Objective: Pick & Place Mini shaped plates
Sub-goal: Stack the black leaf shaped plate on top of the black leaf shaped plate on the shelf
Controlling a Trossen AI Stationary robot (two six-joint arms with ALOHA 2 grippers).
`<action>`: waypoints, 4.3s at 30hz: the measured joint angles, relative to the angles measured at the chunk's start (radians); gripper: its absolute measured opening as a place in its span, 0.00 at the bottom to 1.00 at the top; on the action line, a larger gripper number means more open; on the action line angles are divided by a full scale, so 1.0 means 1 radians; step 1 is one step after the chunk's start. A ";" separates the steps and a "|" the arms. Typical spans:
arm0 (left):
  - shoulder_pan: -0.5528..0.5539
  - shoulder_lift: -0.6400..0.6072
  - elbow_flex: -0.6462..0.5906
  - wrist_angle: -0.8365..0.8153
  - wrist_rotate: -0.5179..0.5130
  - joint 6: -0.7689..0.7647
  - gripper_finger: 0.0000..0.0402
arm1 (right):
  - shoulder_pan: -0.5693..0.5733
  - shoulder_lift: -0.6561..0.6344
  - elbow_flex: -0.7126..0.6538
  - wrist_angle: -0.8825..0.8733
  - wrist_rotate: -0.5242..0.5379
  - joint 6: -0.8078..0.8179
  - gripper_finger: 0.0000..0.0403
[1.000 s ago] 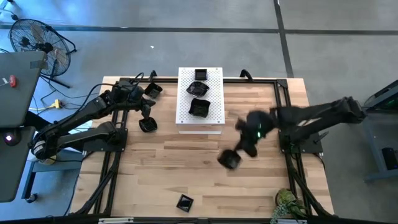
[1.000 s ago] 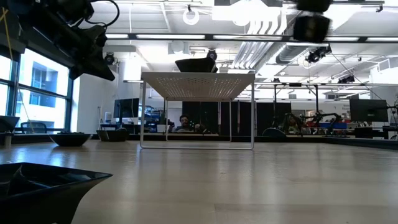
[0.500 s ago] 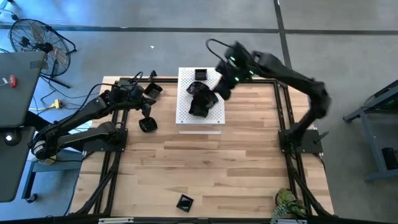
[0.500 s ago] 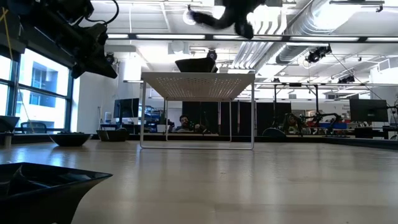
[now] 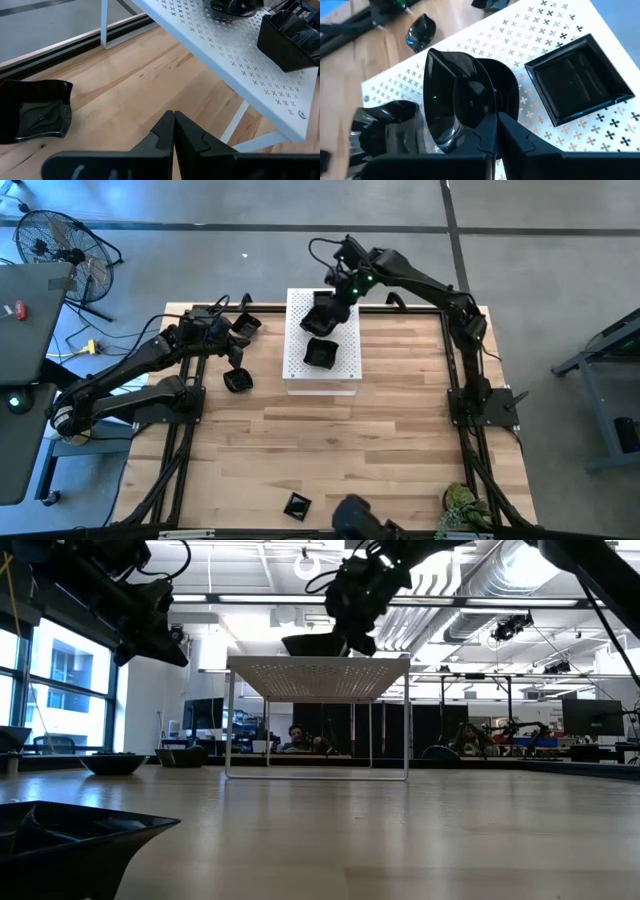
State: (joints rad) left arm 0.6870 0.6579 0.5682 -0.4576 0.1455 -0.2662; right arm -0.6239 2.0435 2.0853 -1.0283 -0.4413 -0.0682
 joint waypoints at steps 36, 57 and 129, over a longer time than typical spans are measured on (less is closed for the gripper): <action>0.000 0.036 0.000 -0.022 0.079 0.062 0.00 | 0.238 -0.471 -0.540 0.482 0.092 -0.013 0.01; -0.116 0.189 0.117 -0.301 0.048 0.223 0.00 | 0.365 -1.107 -1.135 0.770 0.419 0.337 0.01; 0.033 0.673 0.662 -0.954 0.024 0.759 0.00 | 0.365 -1.147 -1.135 0.770 0.411 0.270 0.01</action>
State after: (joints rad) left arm 0.7204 1.3309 1.2303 -1.4114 0.1699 0.4931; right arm -0.2588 0.8963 0.9504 -0.2581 -0.0303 0.2019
